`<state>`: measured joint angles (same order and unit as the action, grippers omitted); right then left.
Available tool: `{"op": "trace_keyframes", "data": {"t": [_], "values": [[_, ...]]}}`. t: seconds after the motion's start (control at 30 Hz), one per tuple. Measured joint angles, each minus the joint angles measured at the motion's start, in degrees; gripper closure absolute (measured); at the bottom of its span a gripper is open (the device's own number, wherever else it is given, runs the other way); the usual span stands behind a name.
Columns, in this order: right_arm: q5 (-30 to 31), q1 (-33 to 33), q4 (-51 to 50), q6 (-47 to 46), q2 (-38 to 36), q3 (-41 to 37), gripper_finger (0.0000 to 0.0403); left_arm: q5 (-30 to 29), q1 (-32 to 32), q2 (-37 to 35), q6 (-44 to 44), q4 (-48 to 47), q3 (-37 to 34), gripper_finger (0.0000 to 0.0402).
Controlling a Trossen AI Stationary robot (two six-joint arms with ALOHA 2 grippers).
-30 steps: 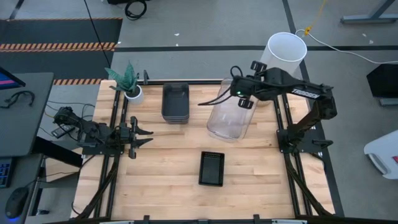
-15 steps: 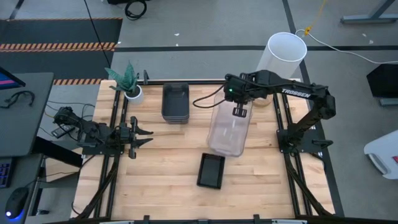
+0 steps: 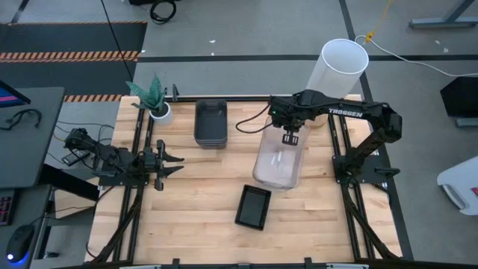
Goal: Stack baskets by color
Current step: Stack the bottom transparent bin on the transparent bins, then return to Home Position
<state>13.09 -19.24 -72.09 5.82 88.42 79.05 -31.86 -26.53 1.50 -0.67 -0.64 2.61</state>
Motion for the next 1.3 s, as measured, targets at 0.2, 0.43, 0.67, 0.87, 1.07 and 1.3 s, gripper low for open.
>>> {"op": "trace_keyframes", "data": {"t": [0.2,0.43,0.67,0.87,1.07,1.3], "values": [[-7.0,-0.9,-1.0,0.3,-0.1,-1.4,0.0394,0.0,0.0,0.0,0.0,0.0,0.0,0.0285],[-6.5,-1.5,0.4,-2.2,-0.3,-1.8,0.0368,0.0,0.0,0.0,0.0,0.0,0.0,0.0285],[-5.0,-1.5,2.1,-6.0,-0.3,-1.8,0.0294,0.0,0.0,0.0,0.0,0.0,0.0,0.0285],[-5.4,-1.5,1.0,-8.6,-0.7,-1.7,0.0235,0.0,0.0,0.0,0.0,0.0,0.0,0.0285],[-5.8,-0.5,10.3,-8.5,-8.2,-3.3,0.0221,0.0,0.0,0.0,0.0,0.0,0.0,0.0285],[-8.2,1.5,33.4,-10.7,-21.1,-20.2,0.0221,0.0,0.0,0.0,0.0,0.0,0.0,0.0285]]}}
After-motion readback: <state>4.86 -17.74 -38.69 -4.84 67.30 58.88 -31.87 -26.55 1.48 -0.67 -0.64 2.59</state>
